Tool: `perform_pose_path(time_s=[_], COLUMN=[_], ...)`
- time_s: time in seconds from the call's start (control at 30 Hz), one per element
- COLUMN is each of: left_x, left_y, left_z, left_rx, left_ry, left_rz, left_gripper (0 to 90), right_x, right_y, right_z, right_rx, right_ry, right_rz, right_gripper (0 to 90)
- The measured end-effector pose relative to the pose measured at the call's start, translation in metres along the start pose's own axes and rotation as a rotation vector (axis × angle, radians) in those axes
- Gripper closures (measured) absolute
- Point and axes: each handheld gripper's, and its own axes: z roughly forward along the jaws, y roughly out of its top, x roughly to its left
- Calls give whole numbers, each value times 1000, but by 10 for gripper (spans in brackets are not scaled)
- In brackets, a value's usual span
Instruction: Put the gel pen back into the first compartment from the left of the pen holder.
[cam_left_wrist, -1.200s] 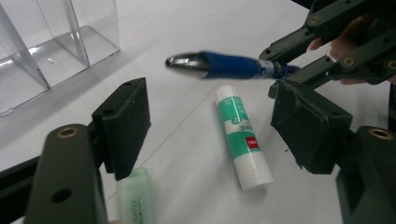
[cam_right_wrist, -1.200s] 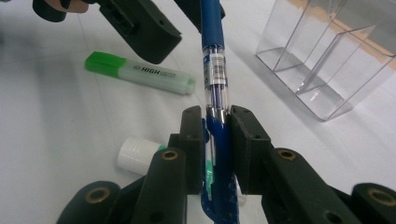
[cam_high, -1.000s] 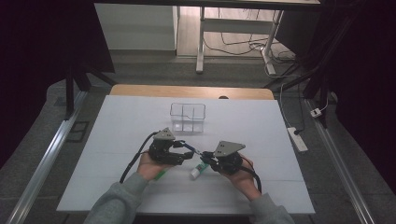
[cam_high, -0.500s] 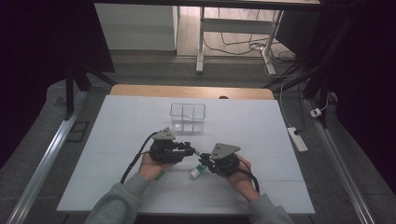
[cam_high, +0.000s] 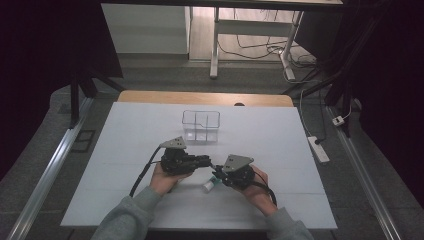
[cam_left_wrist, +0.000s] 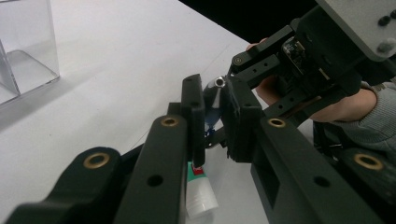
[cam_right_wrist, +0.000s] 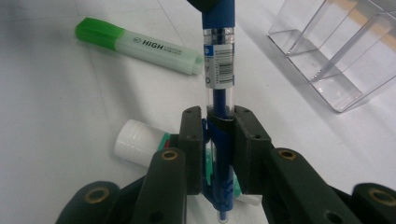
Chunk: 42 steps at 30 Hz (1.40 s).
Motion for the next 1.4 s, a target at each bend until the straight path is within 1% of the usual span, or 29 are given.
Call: perform_pose_path(time_s=[0.13,0.23,0.3,0.33,0.37,0.47,0.53,0.67,0.7,0.83,1.0,1.07,1.13,1.33,1.4], left_x=[-2,-4,-5,-5,-5,-4,-3,0,0,4,6,6,7,8,8], left_y=[1,2,2,3,3,4,4,5,5,6,7,8,8,9,9], left_z=[-1,-2,-3,-4,-5,-10,-13,-19,-21,-28,-37,-41,-44,-53,-55], left_rx=[-3,-6,-10,-12,-12,-19,-24,-33,-34,-50,-76,-84,-92,-113,-117], left_ry=[3,7,17,29,35,48,64,85,88,103,119,123,128,144,146], left_rz=[19,27,36,43,45,50,55,59,56,49,43,40,41,37,34], left_gripper=[786,786,787,787,787,786,786,786,786,786,786,786,786,786,786], right_x=[0,-1,-2,-2,-3,-4,-7,-12,-14,-20,-29,-31,-34,-38,-37], right_y=[0,0,0,0,-1,-2,-3,-8,-10,-20,-38,-44,-49,-66,-72], right_z=[-1,-2,-4,-4,-5,-7,-10,-18,-21,-35,-55,-62,-68,-82,-86], right_rx=[-7,-18,-25,-24,-30,-34,-46,-56,-59,-53,-48,-44,-53,-38,-42], right_ry=[7,11,17,17,18,11,10,-1,0,-33,-59,-78,-83,-115,-128], right_rz=[3,16,25,25,36,50,67,124,137,174,229,247,266,306,308], right_gripper=[740,729,704,682,652,625,602,553,547,531,497,484,476,455,440])
